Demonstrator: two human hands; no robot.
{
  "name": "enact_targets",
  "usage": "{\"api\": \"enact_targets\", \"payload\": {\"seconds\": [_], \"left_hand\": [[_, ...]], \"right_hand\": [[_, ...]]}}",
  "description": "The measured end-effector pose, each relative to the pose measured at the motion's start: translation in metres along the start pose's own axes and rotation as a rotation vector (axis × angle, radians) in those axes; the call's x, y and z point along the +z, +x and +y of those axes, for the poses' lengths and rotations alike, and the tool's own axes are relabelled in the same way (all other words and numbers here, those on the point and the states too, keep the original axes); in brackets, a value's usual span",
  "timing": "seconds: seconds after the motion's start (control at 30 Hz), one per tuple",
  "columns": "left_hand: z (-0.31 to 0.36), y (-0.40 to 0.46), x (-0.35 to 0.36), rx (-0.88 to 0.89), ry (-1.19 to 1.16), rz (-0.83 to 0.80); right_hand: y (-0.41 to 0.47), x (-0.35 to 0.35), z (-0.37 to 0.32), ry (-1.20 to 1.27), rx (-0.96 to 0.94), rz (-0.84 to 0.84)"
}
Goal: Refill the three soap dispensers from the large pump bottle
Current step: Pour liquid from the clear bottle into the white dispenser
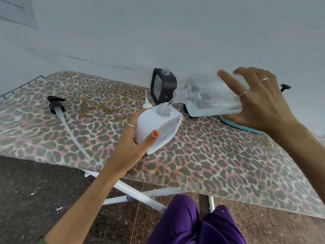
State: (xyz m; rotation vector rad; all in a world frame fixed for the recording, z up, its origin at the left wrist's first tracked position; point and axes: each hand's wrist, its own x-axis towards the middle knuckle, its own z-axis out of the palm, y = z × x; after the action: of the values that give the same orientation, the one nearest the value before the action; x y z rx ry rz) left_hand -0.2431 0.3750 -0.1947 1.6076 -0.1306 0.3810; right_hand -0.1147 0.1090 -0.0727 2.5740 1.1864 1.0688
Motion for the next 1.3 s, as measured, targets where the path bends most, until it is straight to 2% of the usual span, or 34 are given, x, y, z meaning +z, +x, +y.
{"api": "enact_targets", "payload": {"seconds": [1.3], "left_hand": [[-0.0009, -0.0004, 0.0001, -0.010, 0.006, 0.005]], "right_hand": [[0.0044, -0.0091, 0.0012, -0.020, -0.008, -0.003]]}}
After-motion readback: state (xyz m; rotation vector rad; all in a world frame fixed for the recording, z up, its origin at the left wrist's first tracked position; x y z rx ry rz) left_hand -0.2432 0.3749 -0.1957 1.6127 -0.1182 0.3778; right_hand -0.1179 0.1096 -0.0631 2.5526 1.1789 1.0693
